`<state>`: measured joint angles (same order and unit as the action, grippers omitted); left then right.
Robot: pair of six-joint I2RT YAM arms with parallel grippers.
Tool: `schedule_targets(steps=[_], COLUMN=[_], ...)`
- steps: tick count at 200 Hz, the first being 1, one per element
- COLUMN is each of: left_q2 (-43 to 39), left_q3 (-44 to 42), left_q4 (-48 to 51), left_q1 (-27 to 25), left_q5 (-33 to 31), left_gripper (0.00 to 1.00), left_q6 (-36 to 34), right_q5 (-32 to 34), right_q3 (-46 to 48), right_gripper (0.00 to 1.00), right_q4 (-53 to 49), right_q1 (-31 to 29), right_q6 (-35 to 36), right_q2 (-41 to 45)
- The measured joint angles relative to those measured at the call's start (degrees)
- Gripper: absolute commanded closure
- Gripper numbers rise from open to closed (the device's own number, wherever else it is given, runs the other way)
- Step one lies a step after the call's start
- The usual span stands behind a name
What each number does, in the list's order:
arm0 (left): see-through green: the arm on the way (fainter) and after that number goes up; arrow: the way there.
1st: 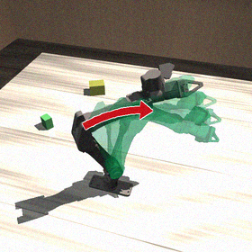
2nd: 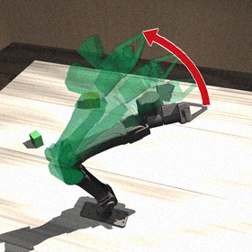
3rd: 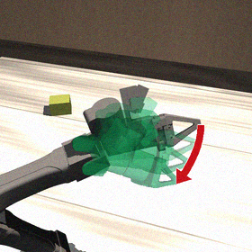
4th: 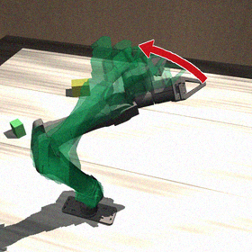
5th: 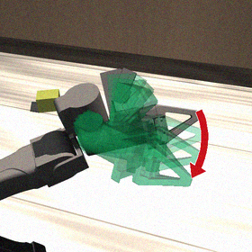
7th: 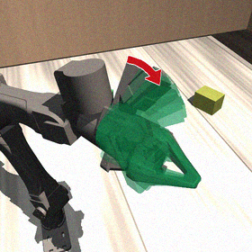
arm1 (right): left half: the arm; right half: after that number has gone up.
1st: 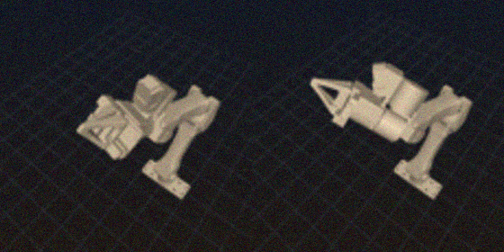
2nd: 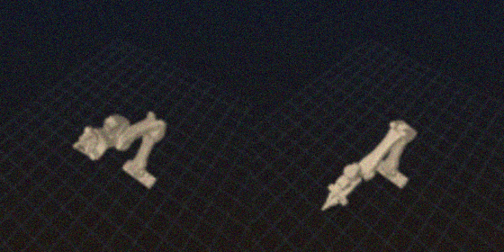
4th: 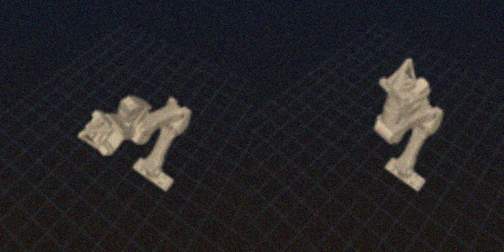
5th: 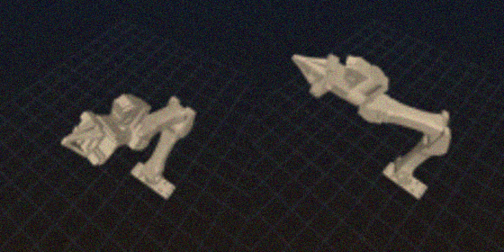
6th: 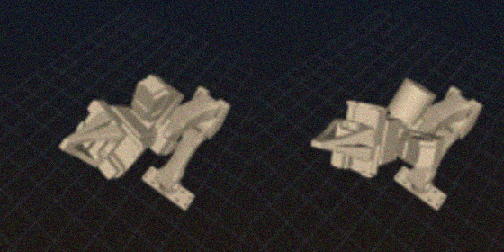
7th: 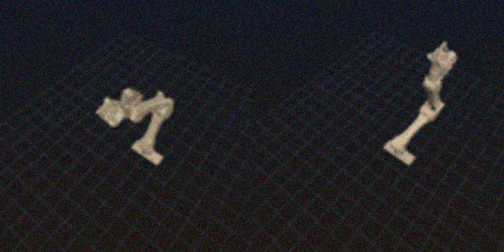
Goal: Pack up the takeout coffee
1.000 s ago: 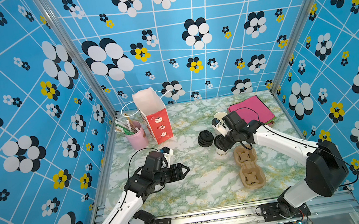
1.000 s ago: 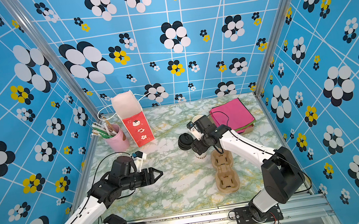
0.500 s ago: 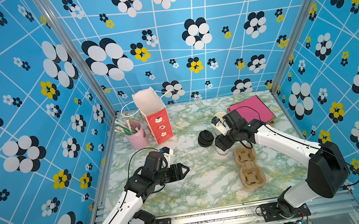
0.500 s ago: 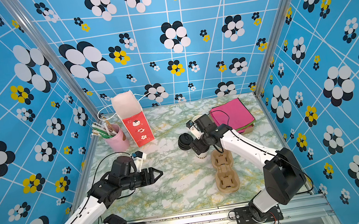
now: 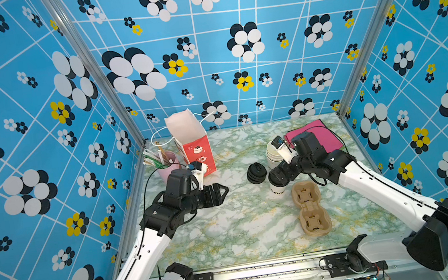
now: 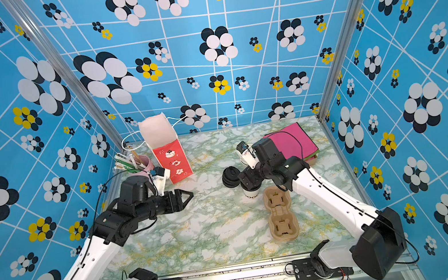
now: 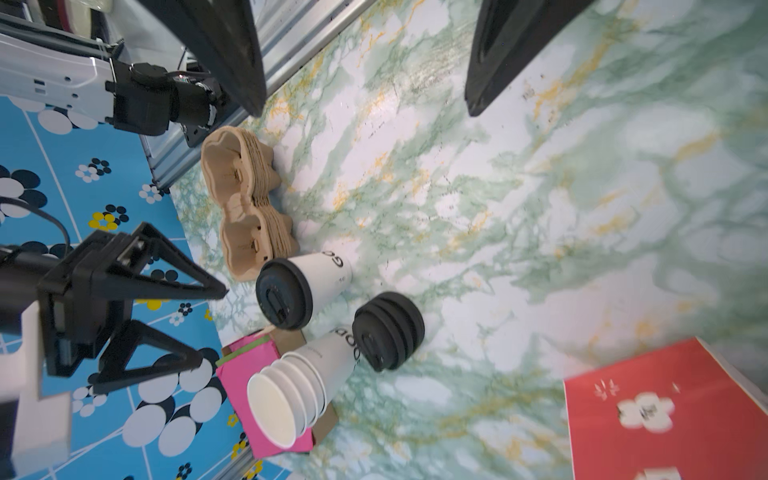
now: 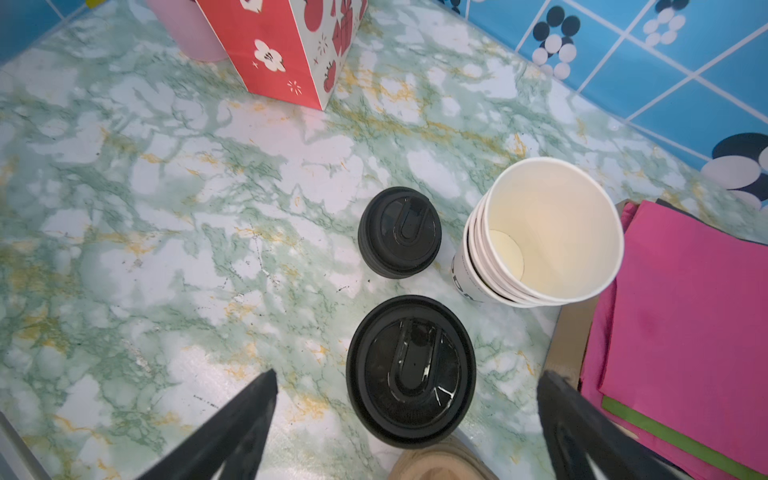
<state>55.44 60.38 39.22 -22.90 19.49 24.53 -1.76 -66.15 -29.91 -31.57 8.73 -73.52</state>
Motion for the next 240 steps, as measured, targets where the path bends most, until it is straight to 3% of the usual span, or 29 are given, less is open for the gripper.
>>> schedule_targets(steps=[61,130,166,208,232,240], left_q2=[19.67,44.83,54.16,60.50,63.06,63.71], left_q3=[33.40,63.08,72.87,77.53,78.71,78.99], left_q4=[15.19,30.18,34.56,36.26,36.26,36.26], left_q1=[4.59,6.23,7.58,9.20,9.44,9.44], left_q5=[-6.69,-17.20,-20.98,-21.88,-21.88,-21.86], left_gripper=[0.21,0.32,0.39,0.47,0.56,0.64], left_q6=[-17.66,-31.58,-35.63,-37.27,-37.92,-37.94], right_q5=[-0.46,-0.92,-1.49,-1.57,-1.57,-1.57], right_q3=[7.72,10.32,12.20,14.43,14.47,14.47], right_gripper=[0.01,0.01,0.01,0.01,0.01,0.01], right_q4=[2.01,3.45,4.11,4.44,4.46,4.46], right_q1=[0.00,0.00,0.00,0.00,0.00,0.00], right_q6=[-2.38,-4.24,-5.05,-5.81,-6.21,-6.23], right_q2=[7.87,8.59,9.77,10.69,11.32,11.54])
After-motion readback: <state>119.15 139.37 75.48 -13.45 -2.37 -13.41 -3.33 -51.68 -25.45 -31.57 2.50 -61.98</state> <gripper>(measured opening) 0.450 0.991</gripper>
